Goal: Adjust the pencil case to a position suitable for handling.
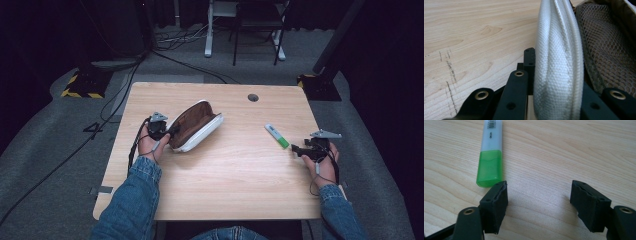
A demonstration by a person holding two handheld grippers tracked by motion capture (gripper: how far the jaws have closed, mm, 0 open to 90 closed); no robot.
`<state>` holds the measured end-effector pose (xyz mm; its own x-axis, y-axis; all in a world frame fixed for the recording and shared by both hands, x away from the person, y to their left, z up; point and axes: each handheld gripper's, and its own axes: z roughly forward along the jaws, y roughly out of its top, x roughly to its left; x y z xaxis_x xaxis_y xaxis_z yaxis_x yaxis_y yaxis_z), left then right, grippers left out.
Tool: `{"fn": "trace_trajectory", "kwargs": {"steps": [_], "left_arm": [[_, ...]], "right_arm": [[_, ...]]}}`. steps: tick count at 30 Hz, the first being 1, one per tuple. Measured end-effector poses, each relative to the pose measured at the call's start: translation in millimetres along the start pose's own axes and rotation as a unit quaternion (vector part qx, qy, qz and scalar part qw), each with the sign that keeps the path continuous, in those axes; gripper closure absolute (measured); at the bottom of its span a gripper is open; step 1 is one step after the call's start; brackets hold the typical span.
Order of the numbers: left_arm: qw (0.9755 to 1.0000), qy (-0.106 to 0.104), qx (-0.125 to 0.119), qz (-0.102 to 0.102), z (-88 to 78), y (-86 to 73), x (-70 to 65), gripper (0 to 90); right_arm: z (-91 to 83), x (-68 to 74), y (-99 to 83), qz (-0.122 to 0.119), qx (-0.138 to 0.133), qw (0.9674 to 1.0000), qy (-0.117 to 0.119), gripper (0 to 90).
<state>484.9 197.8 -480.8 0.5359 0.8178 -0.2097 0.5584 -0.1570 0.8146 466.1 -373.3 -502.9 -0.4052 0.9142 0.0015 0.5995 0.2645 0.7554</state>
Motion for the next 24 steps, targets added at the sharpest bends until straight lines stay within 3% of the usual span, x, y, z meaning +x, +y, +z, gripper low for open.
{"fn": "trace_trajectory", "kwargs": {"steps": [13,24], "left_arm": [[0.9998,-0.015,0.003,-0.015,-7.4,3.4,-2.4,84.6],[0.9991,-0.043,-0.001,-0.001,-23.7,9.8,-17.8,84.6]], "right_arm": [[-0.1,-0.1,-0.1,-0.002,-0.001,1.0000,0.000,30.9],[-0.4,0.5,-0.5,-0.002,0.000,1.0000,0.002,31.0]]}}
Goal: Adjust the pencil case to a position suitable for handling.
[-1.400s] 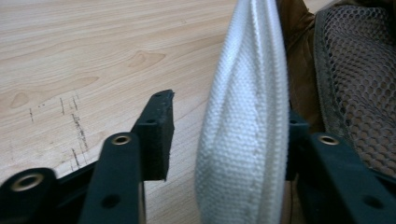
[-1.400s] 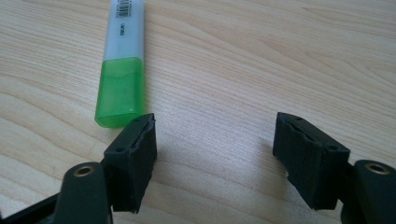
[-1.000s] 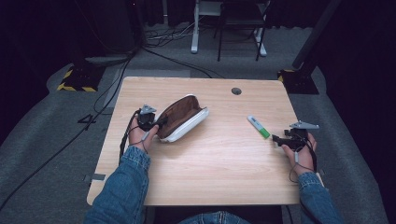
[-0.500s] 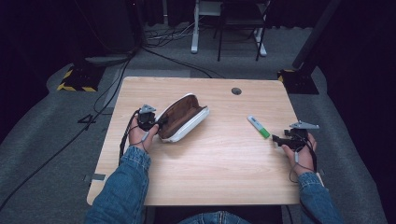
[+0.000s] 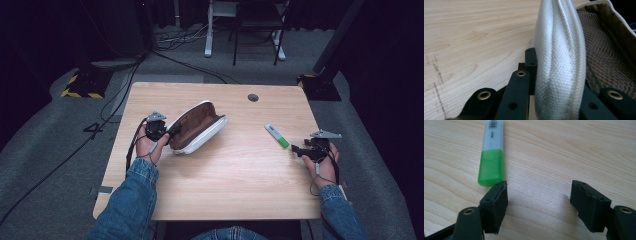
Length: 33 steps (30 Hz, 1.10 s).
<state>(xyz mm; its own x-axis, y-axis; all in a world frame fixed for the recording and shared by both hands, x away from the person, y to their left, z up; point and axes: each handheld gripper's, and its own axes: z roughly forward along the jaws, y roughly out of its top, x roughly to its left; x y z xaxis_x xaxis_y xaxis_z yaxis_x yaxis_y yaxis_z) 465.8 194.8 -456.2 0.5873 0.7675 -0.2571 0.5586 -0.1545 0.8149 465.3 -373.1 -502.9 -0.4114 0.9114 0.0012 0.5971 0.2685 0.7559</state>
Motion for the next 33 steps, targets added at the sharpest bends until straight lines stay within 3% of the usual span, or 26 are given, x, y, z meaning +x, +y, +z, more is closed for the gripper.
{"fn": "trace_trajectory", "kwargs": {"steps": [19,33], "left_arm": [[0.9974,-0.062,0.009,0.037,-3.2,7.1,-40.0,84.6],[0.9911,-0.111,0.025,0.070,7.0,7.9,-72.9,84.6]], "right_arm": [[-0.1,0.1,0.0,-0.001,0.000,1.0000,0.001,30.9],[-0.1,0.2,-0.1,-0.001,0.000,1.0000,0.002,31.0]]}}
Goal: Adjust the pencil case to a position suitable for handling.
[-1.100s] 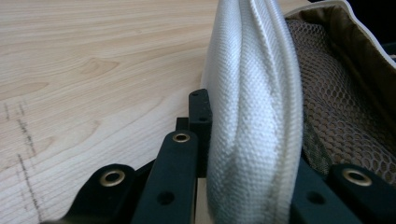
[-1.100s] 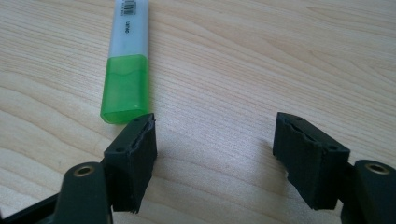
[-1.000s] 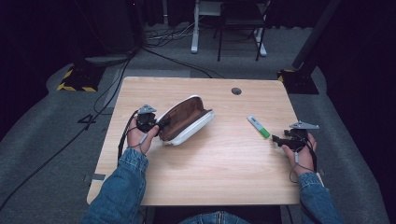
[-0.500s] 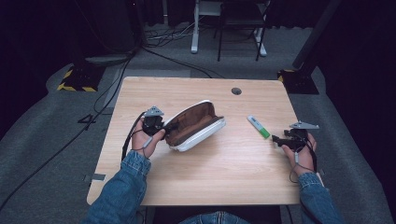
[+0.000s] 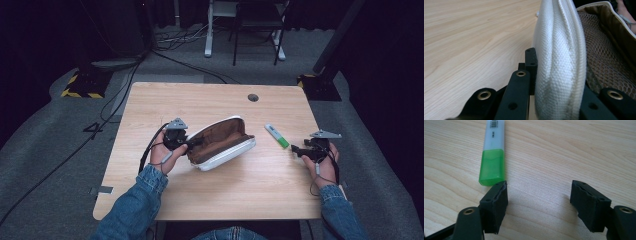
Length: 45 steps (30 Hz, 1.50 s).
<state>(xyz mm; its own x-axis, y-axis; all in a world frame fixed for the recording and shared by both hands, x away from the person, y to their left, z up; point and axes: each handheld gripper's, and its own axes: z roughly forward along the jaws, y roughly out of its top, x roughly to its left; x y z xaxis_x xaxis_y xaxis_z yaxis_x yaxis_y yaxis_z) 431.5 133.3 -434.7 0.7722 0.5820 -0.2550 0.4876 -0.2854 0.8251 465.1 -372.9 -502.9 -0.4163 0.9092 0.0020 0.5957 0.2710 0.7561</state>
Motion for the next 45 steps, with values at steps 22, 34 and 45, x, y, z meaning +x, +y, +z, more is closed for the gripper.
{"fn": "trace_trajectory", "kwargs": {"steps": [22,34,45], "left_arm": [[0.9973,-0.063,0.027,0.026,24.9,-4.0,-30.9,84.4],[0.9949,-0.088,0.041,0.026,37.3,-11.8,-39.1,84.3],[0.9939,-0.095,0.052,0.021,45.7,-21.7,-36.7,83.7]], "right_arm": [[-0.1,-0.1,-0.2,-0.003,0.000,1.0000,0.001,30.9],[-0.3,0.2,-0.2,-0.002,0.001,1.0000,0.001,30.9],[-0.4,0.3,-0.3,-0.002,0.001,1.0000,0.001,31.0]]}}
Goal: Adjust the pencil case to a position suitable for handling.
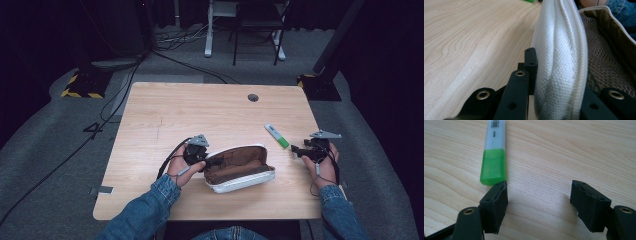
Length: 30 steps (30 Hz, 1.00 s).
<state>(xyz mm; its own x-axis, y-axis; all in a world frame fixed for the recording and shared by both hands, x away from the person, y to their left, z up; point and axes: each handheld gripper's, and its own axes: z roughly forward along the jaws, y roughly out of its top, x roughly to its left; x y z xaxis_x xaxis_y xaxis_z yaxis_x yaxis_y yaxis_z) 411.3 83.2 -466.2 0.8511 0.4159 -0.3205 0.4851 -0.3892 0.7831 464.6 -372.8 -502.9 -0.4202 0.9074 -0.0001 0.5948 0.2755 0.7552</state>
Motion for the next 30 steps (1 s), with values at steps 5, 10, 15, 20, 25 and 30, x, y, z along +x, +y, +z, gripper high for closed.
{"fn": "trace_trajectory", "kwargs": {"steps": [5,10,15,20,25,30], "left_arm": [[1.0000,0.005,-0.003,0.003,1.4,-3.8,3.7,82.9],[0.9999,0.011,-0.003,-0.004,0.6,-8.7,12.4,80.0],[0.9998,0.014,0.001,-0.011,1.2,-10.9,17.2,78.2],[0.9995,0.030,-0.001,-0.009,1.2,-11.0,18.3,62.3],[0.9984,0.056,-0.009,-0.008,0.1,-10.4,18.1,41.5],[0.9976,0.068,-0.015,0.001,-2.4,-8.8,15.0,36.8]], "right_arm": [[0.0,0.0,0.0,0.000,0.000,1.0000,0.000,30.9],[-0.1,0.1,-0.1,0.000,0.000,1.0000,0.000,30.9],[-0.1,0.1,-0.1,0.000,0.000,1.0000,0.000,30.9],[-0.1,0.1,-0.1,0.000,0.000,1.0000,0.000,31.0],[-0.2,0.2,-0.1,-0.001,0.001,1.0000,0.001,31.0],[-0.2,0.3,-0.1,-0.001,0.000,1.0000,0.002,30.9]]}}
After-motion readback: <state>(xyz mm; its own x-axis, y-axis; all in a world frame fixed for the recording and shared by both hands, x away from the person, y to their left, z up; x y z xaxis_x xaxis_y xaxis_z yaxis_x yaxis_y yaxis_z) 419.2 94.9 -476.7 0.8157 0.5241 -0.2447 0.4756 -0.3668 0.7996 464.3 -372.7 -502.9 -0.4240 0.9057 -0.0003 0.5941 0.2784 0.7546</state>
